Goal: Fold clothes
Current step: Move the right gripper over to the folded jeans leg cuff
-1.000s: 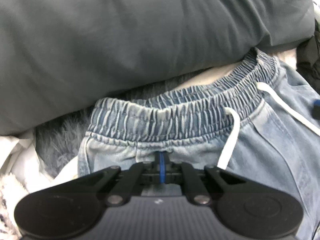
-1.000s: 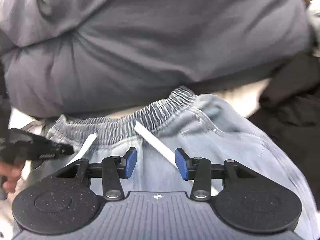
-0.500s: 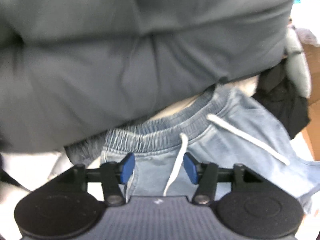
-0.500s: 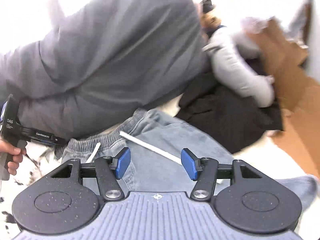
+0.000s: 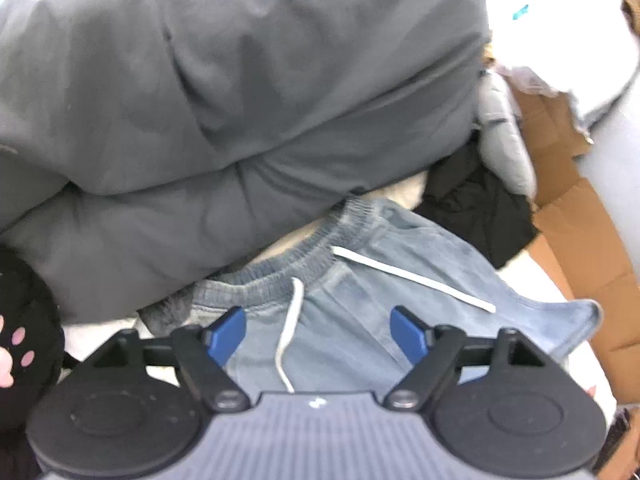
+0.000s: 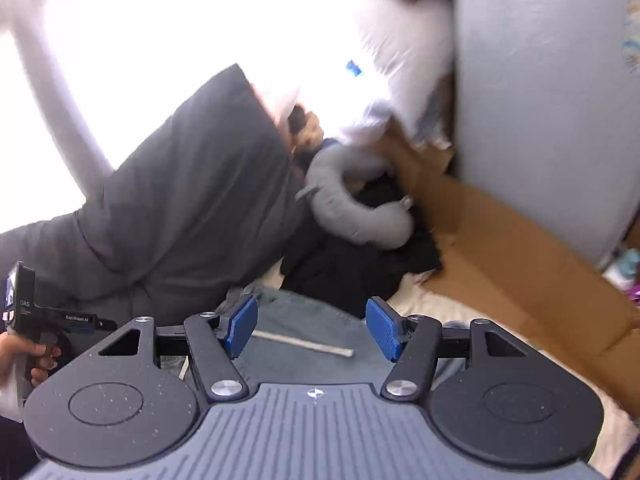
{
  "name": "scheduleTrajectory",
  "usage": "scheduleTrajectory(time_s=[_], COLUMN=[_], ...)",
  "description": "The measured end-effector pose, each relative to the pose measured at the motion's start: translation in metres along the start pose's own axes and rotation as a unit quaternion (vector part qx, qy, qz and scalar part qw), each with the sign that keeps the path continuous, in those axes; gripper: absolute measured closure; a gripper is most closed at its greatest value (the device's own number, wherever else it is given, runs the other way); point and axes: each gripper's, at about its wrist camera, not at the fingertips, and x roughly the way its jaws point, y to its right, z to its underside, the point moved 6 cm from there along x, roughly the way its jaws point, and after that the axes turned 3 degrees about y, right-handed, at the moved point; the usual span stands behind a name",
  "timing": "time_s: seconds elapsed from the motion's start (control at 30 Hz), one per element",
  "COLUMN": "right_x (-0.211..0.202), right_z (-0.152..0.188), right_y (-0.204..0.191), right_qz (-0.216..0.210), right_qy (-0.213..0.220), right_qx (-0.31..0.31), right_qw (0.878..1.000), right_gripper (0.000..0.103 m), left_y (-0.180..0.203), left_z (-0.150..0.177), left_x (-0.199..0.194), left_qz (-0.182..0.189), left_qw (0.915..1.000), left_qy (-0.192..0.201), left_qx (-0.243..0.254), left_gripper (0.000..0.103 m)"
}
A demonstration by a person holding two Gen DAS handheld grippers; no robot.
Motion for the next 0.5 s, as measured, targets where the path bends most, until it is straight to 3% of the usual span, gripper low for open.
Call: scheduleTrajectory(time_s=[0.13,0.3,0.5], right_x=[-0.065,-0.145,-0.233], right_z=[-0.013,-0.019,-0.004], right_y=[0.034,0.086,0.138], right_qz=[0.018,0.045,0.066], right_qy=[0.031,0.056,0.053], right_qx=[0.008,0.01,0.015], right_qw=[0.999,0.997,0.996], right_gripper=[0.026,0.026,0.026], left_y=[0.023,0.054,0.086], left_z=[-0.001,-0.004,0.001], left_x=[-0.029,-0.064,-0.093], left_qz=[0.004,0.01,0.024], left_qw=[0.9999,0.9995,0.9973], left_qy=[0.006,0.011,0.0], left_qx=[0.008,0.029,0.069], left_gripper=[0.02,0.018,0.018])
